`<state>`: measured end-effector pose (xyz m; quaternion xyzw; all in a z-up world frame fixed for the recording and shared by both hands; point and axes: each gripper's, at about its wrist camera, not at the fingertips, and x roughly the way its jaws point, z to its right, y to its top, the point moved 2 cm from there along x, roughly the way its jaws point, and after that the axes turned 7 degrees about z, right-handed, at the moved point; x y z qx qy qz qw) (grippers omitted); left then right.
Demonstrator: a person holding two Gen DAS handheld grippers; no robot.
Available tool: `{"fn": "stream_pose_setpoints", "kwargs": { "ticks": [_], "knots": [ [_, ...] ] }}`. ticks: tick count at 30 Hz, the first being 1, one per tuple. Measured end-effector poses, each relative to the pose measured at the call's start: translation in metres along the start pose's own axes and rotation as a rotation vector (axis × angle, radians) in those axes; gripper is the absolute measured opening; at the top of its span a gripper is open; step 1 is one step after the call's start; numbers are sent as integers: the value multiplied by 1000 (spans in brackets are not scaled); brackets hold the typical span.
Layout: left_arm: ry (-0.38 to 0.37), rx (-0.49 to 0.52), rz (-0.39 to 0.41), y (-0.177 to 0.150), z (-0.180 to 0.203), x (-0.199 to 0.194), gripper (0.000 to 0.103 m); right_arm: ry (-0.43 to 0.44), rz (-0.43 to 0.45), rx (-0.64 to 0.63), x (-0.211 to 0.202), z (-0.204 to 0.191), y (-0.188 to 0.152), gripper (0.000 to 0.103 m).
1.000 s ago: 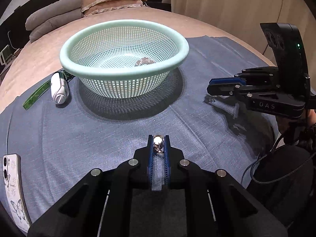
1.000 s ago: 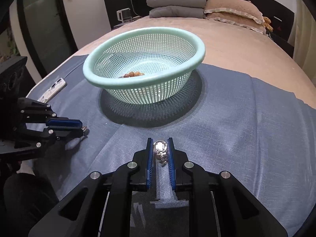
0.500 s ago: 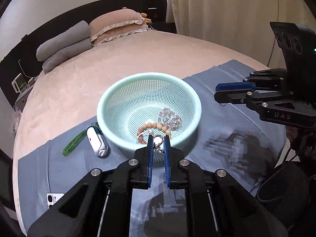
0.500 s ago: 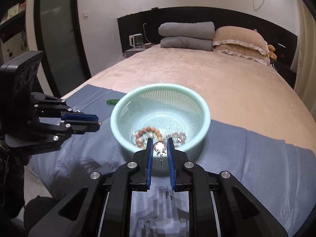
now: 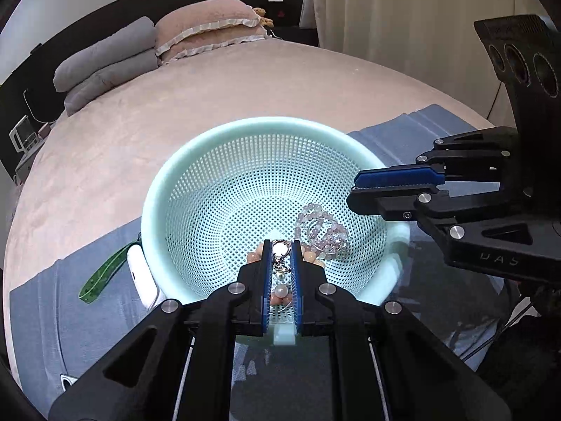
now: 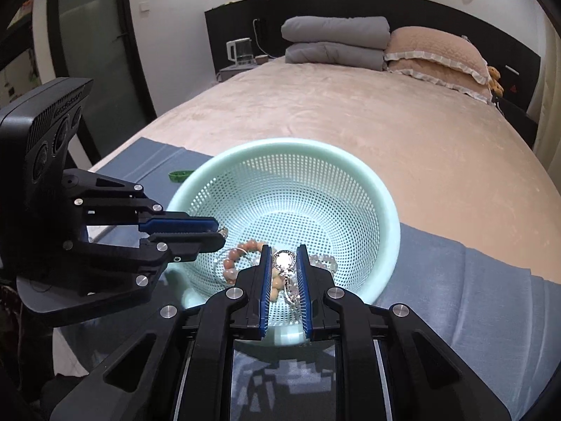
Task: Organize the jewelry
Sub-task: 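Carry both earrings over the colander and open both tools to drop them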
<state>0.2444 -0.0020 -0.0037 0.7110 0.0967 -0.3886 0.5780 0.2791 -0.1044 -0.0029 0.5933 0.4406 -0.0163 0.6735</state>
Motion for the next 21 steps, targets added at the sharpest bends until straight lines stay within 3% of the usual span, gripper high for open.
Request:
{"fn": "stream_pose_setpoints", "kwargs": {
  "ticks": [11, 21],
  "knots": [
    [-17, 6, -43, -2, -6, 29, 10, 14, -53, 18, 36, 9, -5, 14],
    [-14, 14, -60, -8, -5, 32, 11, 5, -50, 3, 31, 6, -8, 14]
  ]
}}
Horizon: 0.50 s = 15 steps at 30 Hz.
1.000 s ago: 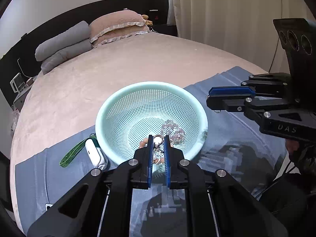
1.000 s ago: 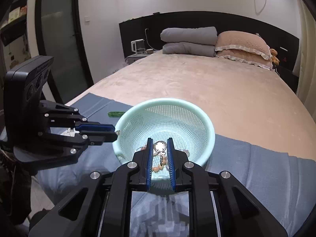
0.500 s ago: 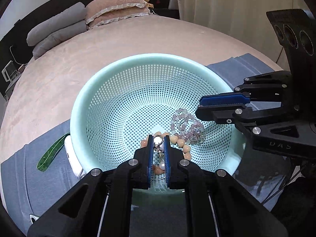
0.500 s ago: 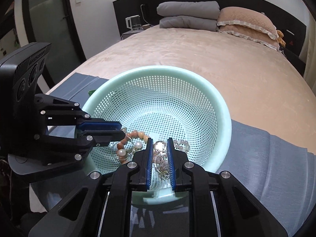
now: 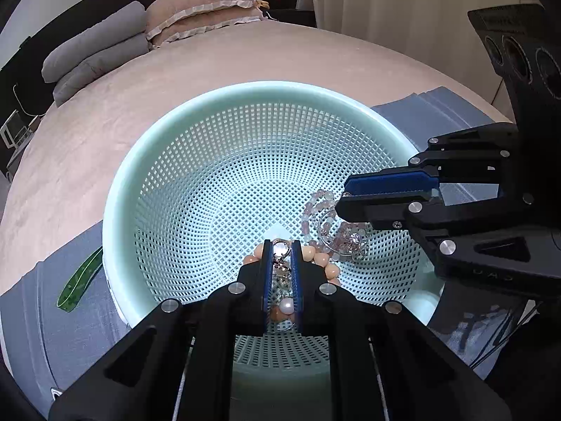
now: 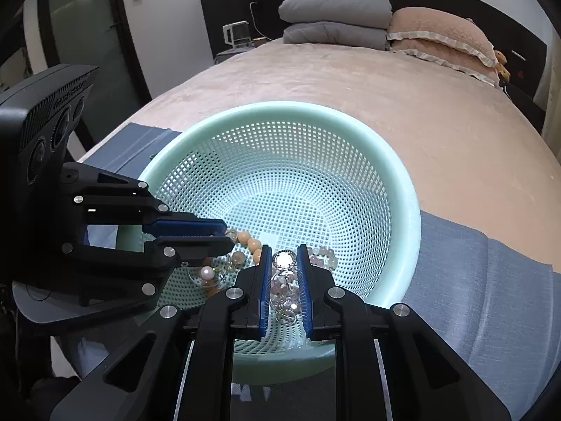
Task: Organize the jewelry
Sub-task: 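Carry both earrings over the colander and open both tools to drop them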
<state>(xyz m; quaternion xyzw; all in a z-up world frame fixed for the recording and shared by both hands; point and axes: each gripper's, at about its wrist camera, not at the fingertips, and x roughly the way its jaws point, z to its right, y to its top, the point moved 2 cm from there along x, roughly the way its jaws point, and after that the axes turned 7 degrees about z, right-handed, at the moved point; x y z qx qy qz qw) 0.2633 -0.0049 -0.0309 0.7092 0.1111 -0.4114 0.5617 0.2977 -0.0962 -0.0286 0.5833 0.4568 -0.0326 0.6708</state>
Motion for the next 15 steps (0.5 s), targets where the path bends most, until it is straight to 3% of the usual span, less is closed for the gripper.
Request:
{"fn": "stream_pose_setpoints", "kwargs": {
  "ticks": [6, 8, 11, 15],
  "knots": [
    [21, -15, 3, 3, -1, -6, 13, 0, 3, 4, -7, 3, 2, 14],
    [39, -21, 8, 3, -3, -11, 31, -6, 3, -2, -9, 3, 5, 14],
    [52, -44, 27, 5, -5, -20, 50, -24, 11, -3, -15, 1, 8, 21],
    [85, -52, 47, 7, -6, -36, 68, -48, 39, -1, -30, -2, 12, 47]
  ]
}}
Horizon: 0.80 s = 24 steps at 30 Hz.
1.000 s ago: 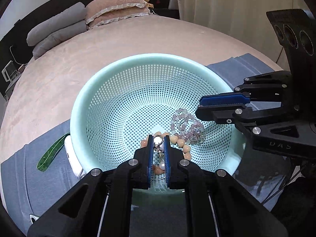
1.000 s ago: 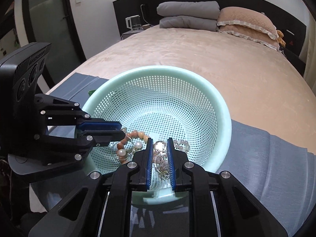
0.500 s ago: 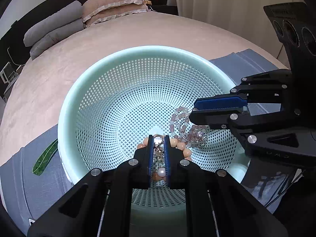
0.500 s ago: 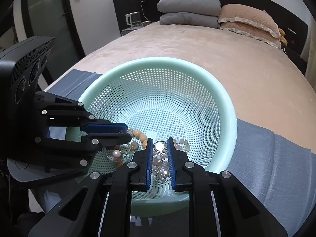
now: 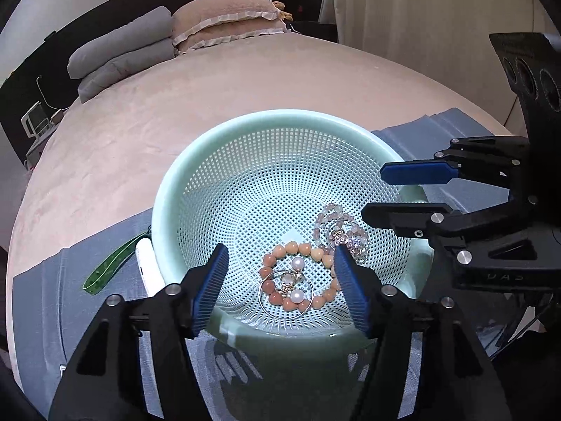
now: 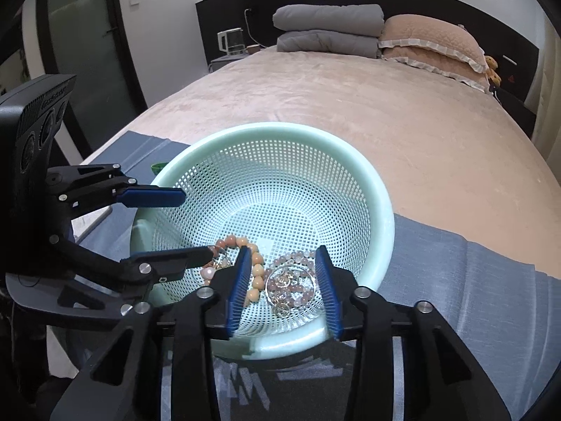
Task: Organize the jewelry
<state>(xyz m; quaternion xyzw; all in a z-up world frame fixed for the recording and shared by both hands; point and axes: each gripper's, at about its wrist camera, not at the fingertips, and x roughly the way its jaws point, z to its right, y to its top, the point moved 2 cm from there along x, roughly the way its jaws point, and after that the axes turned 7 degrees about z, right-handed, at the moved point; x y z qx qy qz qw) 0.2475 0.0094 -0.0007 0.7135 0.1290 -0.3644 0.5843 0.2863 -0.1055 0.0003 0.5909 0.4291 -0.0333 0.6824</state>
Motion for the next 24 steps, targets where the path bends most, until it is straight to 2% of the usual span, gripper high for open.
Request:
{"fn": "stream_pose_setpoints", "kwargs": {
  "ticks": [1, 2, 3, 4, 5, 6, 10, 18, 24],
  "knots": [
    [12, 1, 7, 1, 1, -5, 73, -13, 8, 0, -5, -1, 1, 57],
    [24, 1, 13, 2, 1, -10, 79, -30, 18, 0, -10, -2, 2, 59],
    [37, 2, 21, 2, 2, -15, 82, -46, 30, 4, -15, -2, 4, 66],
    [52, 3, 35, 3, 2, -22, 89, -54, 44, 13, -22, -1, 5, 76],
    [71, 0, 49, 4, 2, -29, 95, -57, 60, 24, -29, 0, 5, 81],
    [89, -5, 63, 4, 2, -35, 97, -64, 84, 36, -37, 0, 7, 86],
    [114, -32, 97, 7, 3, -61, 97, -91, 136, 55, -66, -3, 9, 86],
    [232, -48, 208, 0, 18, -117, 97, -135, 209, 69, -117, -7, 7, 89],
    [240, -129, 288, -17, 32, -150, 97, -150, 245, 62, -150, -15, -11, 89]
  ]
}}
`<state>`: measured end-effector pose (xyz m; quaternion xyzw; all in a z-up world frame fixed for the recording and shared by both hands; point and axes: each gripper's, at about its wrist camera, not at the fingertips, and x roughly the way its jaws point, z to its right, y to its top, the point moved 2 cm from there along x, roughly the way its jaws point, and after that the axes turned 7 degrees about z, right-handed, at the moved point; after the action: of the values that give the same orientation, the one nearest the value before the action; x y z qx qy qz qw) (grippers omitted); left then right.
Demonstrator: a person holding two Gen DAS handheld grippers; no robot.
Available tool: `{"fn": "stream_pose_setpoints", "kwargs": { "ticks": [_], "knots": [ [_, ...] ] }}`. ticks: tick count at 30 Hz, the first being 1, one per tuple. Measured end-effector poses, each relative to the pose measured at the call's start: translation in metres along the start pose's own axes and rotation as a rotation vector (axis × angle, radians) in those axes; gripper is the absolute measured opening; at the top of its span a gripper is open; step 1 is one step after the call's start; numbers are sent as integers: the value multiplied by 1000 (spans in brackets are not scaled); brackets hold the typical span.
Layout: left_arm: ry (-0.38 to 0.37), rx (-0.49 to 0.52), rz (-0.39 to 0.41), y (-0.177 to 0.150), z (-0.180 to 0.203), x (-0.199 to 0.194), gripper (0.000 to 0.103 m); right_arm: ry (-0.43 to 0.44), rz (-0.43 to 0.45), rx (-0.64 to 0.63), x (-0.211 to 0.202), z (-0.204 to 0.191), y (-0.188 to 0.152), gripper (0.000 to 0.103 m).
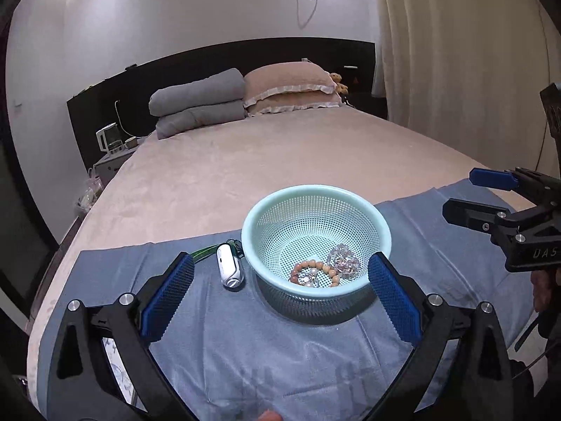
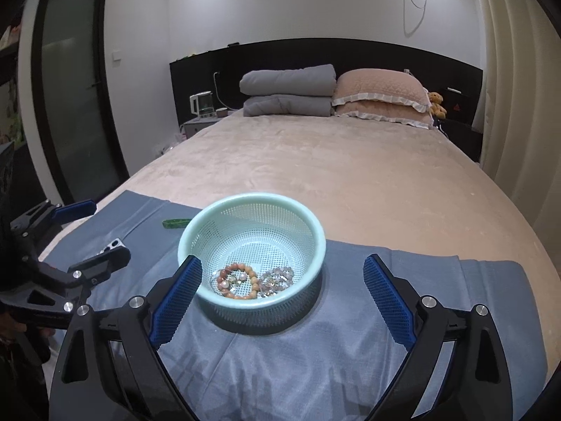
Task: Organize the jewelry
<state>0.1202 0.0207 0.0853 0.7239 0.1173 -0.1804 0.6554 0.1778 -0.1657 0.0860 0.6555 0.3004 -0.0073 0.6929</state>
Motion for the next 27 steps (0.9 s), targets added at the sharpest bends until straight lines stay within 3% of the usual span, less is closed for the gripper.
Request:
{"fn": "stream_pose_setpoints", "kwargs": {
  "ticks": [4, 8, 15, 20, 27],
  "knots": [
    [-5, -83, -24, -18, 0, -13, 97, -14, 8, 9, -19, 1, -15, 90],
    [62, -87, -21, -34, 3, -23, 97, -15, 11, 17, -34, 1, -35, 91],
    [7, -156, -47, -63, 13, -35, 97, -36, 17, 10, -50, -8, -69, 92],
    [-3, -114, -36, -76, 25, -42, 97, -43, 18, 4, -54, -10, -88, 94],
    [51, -115, -34, -82, 28, -47, 97, -87, 28, -1, -59, -10, -93, 94]
  ]
}}
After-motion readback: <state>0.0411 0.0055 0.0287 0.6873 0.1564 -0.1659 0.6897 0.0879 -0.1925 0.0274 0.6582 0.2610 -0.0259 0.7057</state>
